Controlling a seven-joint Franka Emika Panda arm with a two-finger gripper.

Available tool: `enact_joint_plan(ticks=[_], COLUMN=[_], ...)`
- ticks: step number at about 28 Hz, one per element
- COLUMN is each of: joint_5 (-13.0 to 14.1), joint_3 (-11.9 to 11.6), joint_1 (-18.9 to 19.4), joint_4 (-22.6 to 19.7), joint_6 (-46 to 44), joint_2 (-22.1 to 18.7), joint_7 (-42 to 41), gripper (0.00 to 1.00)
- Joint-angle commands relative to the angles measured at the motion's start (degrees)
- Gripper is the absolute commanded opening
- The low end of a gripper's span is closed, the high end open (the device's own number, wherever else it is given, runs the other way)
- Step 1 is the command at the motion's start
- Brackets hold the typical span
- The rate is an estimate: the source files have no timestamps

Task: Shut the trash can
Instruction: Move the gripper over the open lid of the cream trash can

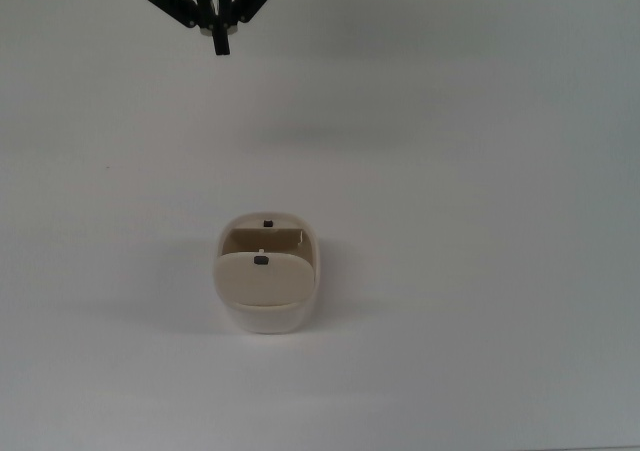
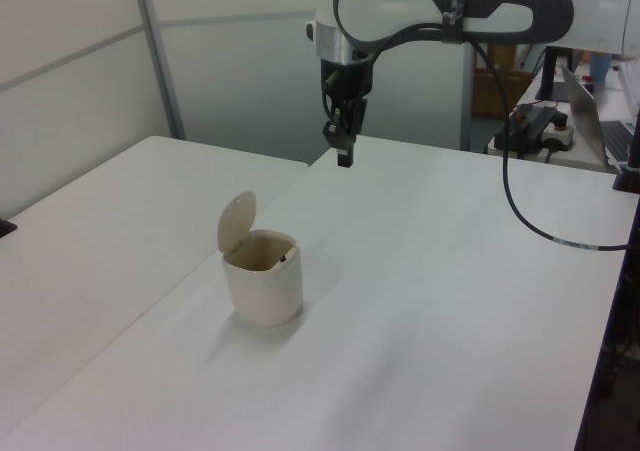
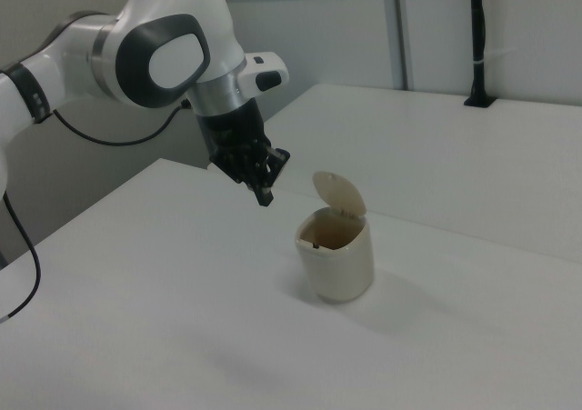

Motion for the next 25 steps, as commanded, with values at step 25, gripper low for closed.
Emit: enact_joint_plan(ticks=[25], joint_5=[0.74], joint_3=[0.00], joint_1=[2.84], joint_4=[-0.77], joint_6=[50.24], joint_2=[17.36], joint_7=[9.05], gripper=[0.00])
